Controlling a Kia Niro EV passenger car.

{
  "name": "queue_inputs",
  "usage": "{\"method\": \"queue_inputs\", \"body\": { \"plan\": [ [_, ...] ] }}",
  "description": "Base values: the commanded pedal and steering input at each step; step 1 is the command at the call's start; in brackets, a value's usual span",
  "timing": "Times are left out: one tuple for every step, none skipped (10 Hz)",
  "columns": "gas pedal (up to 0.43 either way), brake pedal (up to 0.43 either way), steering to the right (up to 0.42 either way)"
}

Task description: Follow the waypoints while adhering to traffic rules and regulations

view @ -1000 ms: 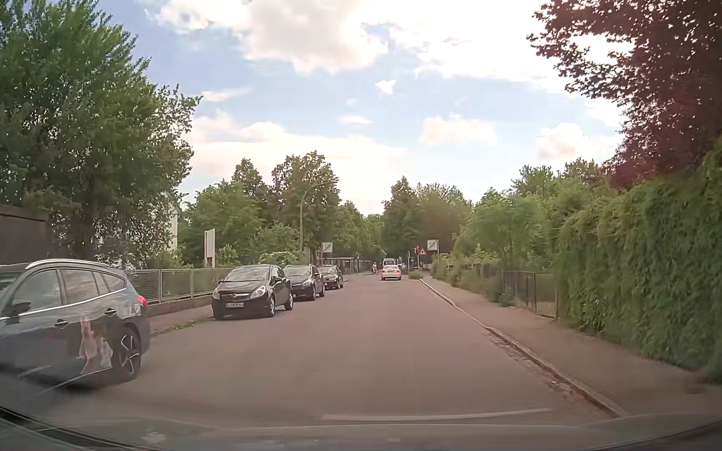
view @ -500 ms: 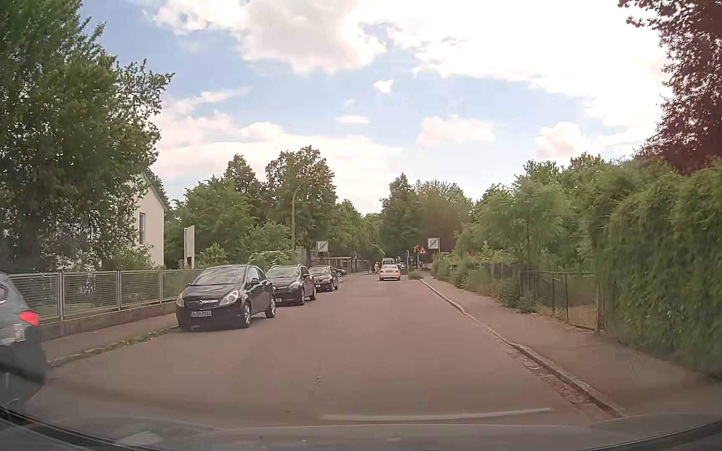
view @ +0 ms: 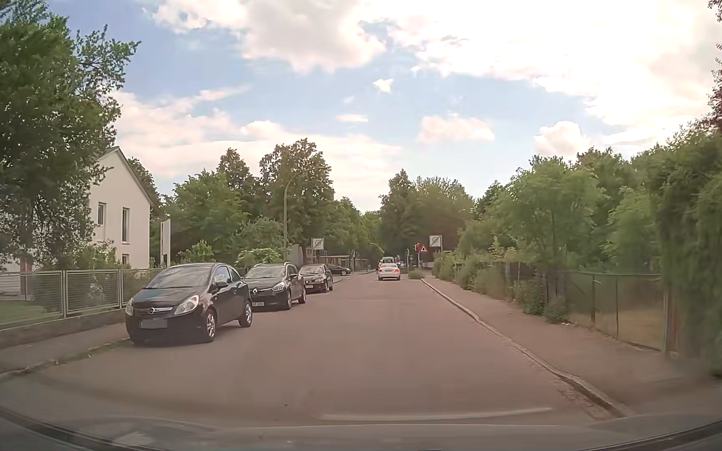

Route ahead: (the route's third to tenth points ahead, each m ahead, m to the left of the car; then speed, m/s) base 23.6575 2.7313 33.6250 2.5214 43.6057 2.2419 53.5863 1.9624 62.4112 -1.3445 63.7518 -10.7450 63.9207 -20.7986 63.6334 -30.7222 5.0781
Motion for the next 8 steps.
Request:
{"method": "queue_inputs", "body": {
  "plan": [
    [0.079,0.018,0.006],
    [0.079,0.018,0.005],
    [0.079,0.018,0.005],
    [0.079,0.018,0.005],
    [0.079,0.018,0.005],
    [0.079,0.018,0.006],
    [0.079,0.018,0.006],
    [0.079,0.018,0.006]
  ]
}}
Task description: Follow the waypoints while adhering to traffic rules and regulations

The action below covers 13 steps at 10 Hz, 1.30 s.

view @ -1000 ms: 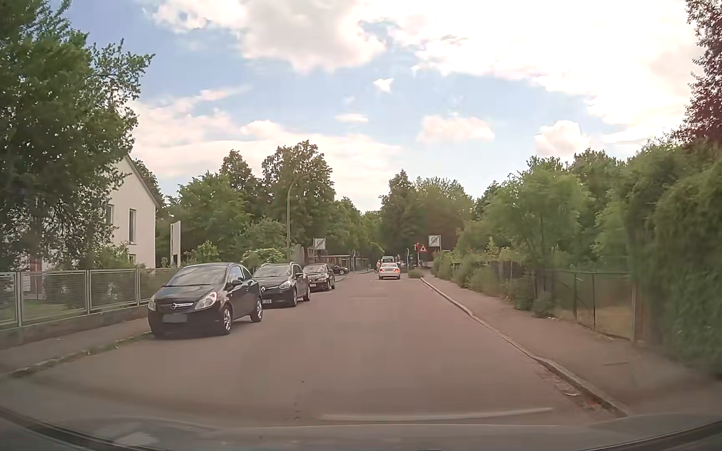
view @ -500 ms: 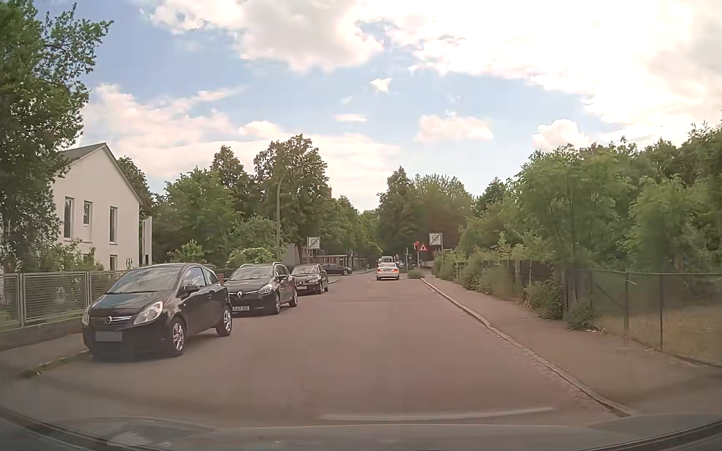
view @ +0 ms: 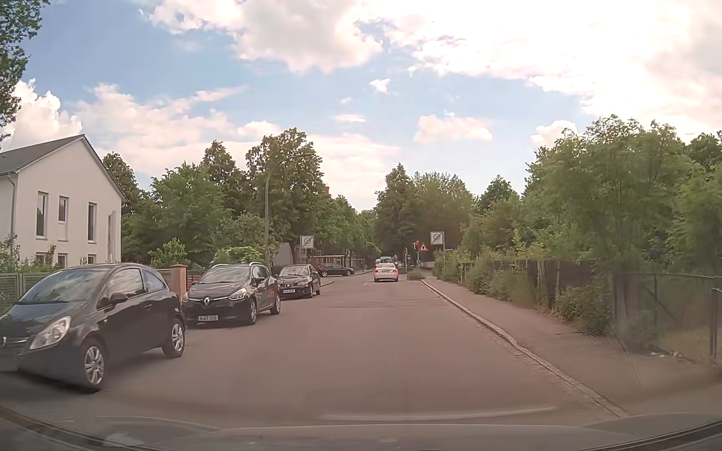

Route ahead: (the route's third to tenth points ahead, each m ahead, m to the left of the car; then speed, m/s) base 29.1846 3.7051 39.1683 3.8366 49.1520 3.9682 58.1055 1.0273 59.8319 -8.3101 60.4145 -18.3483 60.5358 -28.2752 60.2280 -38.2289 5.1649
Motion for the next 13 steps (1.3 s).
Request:
{"method": "queue_inputs", "body": {
  "plan": [
    [0.079,0.018,0.006],
    [0.079,0.018,0.003],
    [0.079,0.018,0.002],
    [0.079,0.018,0.002],
    [0.079,0.018,0.001],
    [0.079,0.018,0.001],
    [0.079,0.018,0.0],
    [0.079,0.018,0.0],
    [0.079,0.018,0.0],
    [0.079,0.018,0.0],
    [0.079,0.018,-0.001],
    [0.067,0.018,-0.003],
    [0.067,0.018,-0.005]
  ]
}}
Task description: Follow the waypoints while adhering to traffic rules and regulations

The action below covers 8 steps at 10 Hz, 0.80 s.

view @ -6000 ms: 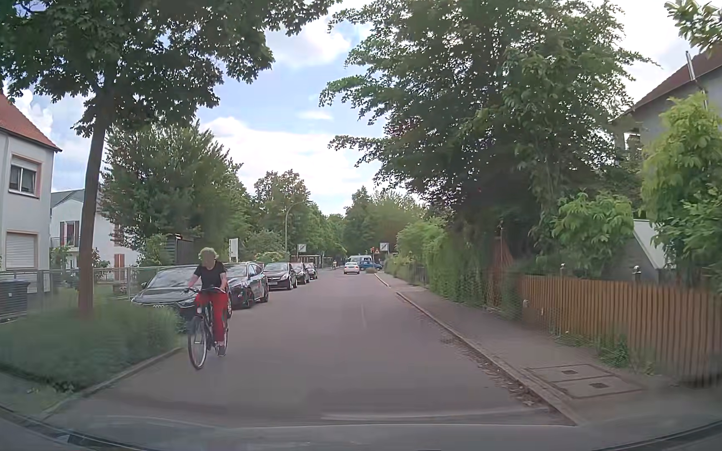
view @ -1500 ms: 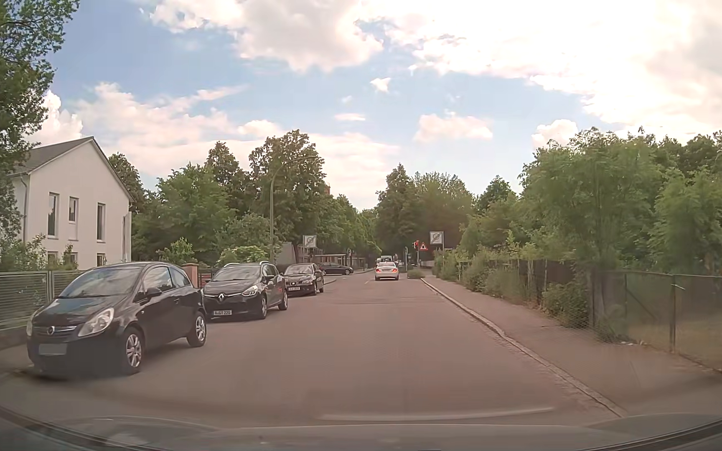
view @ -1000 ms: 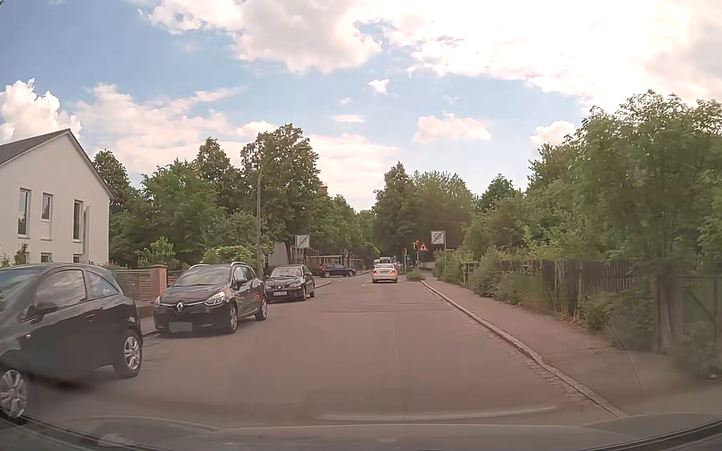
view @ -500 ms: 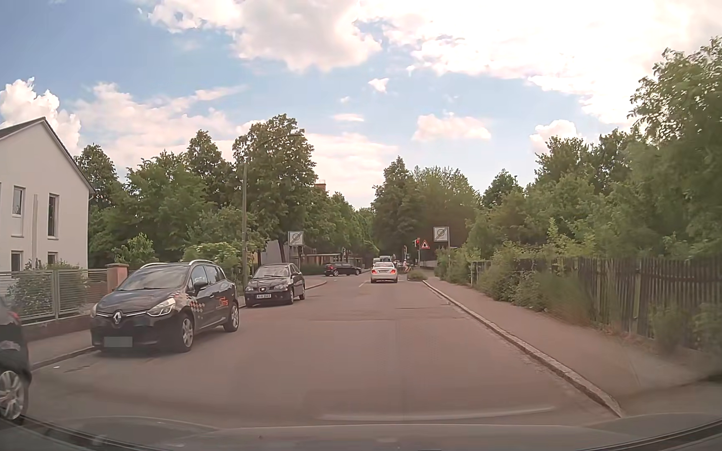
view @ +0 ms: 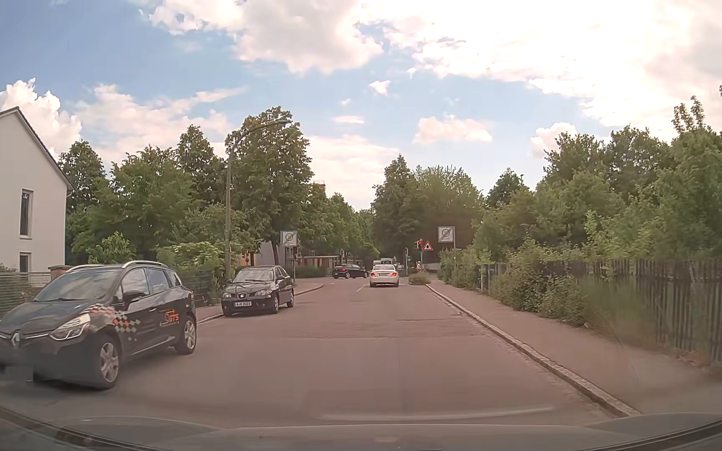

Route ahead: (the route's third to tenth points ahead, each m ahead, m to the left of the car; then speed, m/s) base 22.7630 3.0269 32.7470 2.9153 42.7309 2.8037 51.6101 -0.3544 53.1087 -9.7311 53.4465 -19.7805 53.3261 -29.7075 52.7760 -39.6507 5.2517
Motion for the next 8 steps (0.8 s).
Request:
{"method": "queue_inputs", "body": {
  "plan": [
    [0.067,0.018,-0.003],
    [0.059,0.018,-0.002],
    [0.047,0.018,-0.002],
    [0.047,0.018,-0.003],
    [0.028,0.018,-0.003],
    [0.0,0.018,-0.003],
    [0.0,0.018,-0.003],
    [0.0,0.018,-0.003]
  ]
}}
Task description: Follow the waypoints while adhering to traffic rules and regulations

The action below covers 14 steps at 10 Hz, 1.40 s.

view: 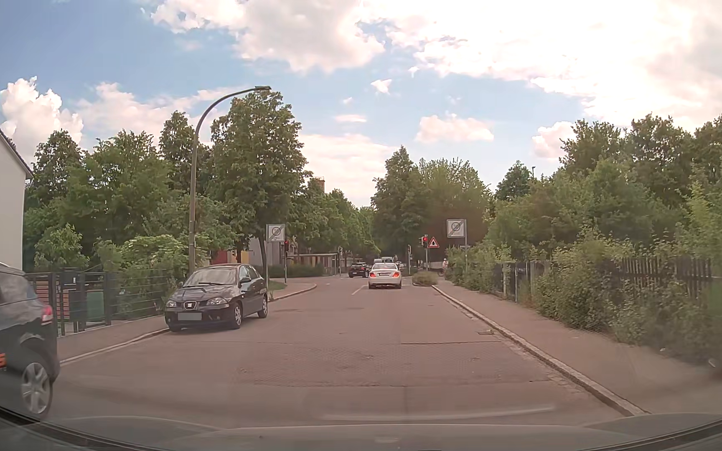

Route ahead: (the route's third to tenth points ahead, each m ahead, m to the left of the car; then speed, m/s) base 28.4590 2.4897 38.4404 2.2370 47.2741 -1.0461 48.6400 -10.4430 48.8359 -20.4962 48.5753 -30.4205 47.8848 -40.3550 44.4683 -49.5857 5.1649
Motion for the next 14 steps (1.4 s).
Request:
{"method": "queue_inputs", "body": {
  "plan": [
    [0.0,0.018,-0.003],
    [0.0,0.018,-0.003],
    [0.0,0.018,-0.003],
    [0.0,0.018,-0.003],
    [0.0,0.018,-0.003],
    [0.0,0.018,-0.004],
    [0.0,0.018,-0.005],
    [0.0,0.018,-0.008],
    [0.0,0.018,-0.009],
    [0.0,0.018,-0.006],
    [0.0,0.018,-0.005],
    [0.0,0.018,-0.007],
    [0.0,0.018,-0.008],
    [0.0,0.018,-0.01]
  ]
}}
